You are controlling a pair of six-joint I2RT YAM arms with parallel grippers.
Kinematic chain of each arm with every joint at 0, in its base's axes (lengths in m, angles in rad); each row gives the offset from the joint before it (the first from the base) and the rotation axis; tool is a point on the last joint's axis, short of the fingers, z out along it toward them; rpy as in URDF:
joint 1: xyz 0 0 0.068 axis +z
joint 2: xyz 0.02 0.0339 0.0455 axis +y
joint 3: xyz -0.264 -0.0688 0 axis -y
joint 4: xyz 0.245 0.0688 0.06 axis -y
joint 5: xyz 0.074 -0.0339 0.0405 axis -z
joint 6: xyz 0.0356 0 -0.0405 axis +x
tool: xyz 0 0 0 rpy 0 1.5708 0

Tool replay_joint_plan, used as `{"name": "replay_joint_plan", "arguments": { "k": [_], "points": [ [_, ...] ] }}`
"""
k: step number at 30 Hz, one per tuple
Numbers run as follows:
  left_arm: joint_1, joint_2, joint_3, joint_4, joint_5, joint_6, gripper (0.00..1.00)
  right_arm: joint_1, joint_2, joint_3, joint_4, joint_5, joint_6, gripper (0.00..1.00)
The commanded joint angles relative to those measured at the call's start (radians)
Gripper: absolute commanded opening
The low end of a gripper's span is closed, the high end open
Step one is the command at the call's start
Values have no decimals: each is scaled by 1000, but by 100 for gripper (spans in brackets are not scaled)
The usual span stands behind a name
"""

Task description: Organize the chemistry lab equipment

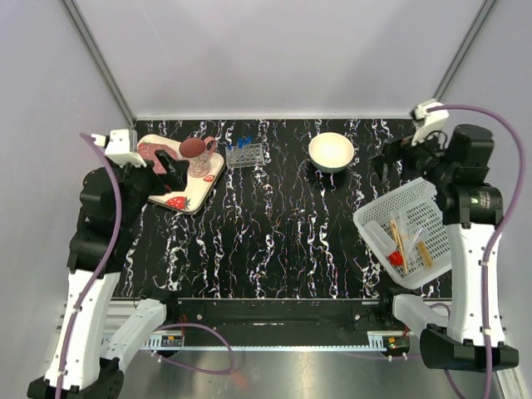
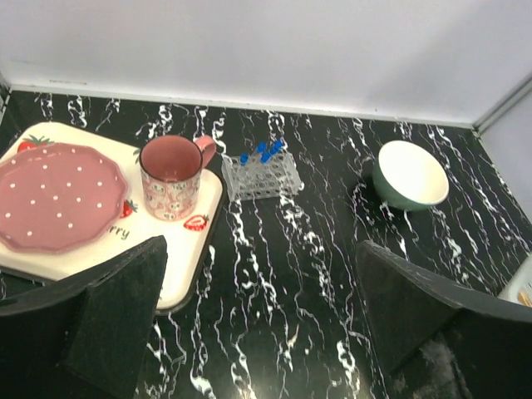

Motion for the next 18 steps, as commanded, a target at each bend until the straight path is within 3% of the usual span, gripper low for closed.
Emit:
{"name": "replay_joint_plan", "arguments": {
  "k": [1,7,18],
  "points": [
    [3,-66,31,-144,64,-16,99,-48,-35,90,-59,207,222,100],
    [4,-112,63,-218,97,-56,99,-50,-72,162,-66,480,309,100],
    [3,-122,74,-223,126,-117,99,-50,-176,112,-50,560,317,100]
  ]
}}
